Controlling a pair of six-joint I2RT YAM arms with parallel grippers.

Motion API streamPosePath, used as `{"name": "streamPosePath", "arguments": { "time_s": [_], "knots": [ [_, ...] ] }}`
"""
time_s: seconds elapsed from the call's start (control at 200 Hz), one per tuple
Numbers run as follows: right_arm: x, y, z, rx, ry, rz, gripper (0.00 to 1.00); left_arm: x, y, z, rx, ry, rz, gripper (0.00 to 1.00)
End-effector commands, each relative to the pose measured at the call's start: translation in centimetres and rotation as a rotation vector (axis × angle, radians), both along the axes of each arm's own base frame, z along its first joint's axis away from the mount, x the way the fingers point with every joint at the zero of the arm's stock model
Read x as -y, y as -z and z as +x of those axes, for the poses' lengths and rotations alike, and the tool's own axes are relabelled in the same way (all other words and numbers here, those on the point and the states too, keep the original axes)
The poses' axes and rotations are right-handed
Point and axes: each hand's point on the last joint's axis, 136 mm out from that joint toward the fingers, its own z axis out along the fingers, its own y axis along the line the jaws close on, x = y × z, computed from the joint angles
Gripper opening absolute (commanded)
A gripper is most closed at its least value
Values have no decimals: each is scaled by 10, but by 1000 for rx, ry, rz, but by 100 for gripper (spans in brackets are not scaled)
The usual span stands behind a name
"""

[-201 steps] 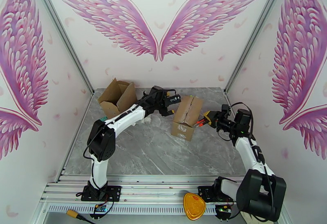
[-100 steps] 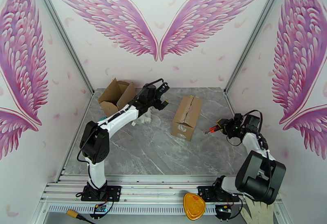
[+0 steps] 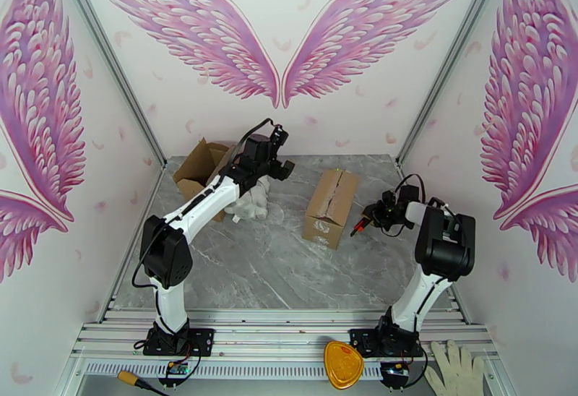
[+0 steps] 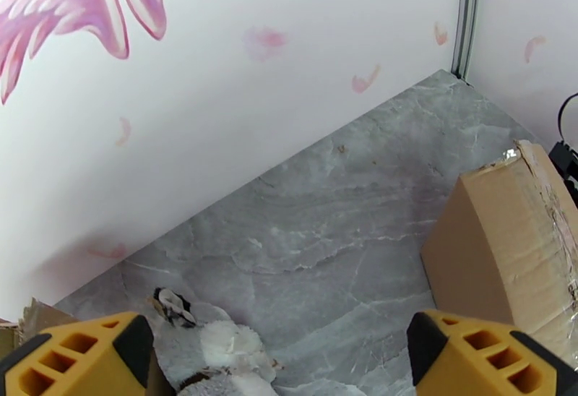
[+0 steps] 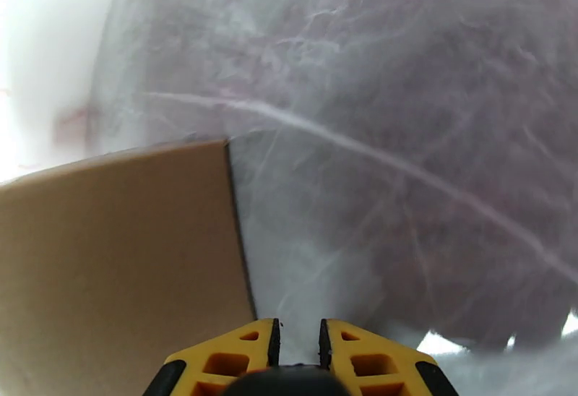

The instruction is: Unpack the express box

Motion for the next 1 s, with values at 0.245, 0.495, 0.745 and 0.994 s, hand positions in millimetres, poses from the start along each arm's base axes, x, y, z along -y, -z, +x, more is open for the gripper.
{"name": "streamPosePath", "arguments": {
  "time_s": [0.245,0.495,0.745,0.994],
  "knots": [
    [19,6,17,-93,-30,-189,50,13,17,-9,-115,27,-38,99],
    [37,-31,21,-58,13,-320,95,21,21,-11,-163,31,-53,99],
    [33,-92,6,5,37,-461,99,42,19,-17,-245,70,-103,96],
    [-29,-159,-13,200,-15,-363,98,66,38,-22,-332,132,-141,93]
  ]
}}
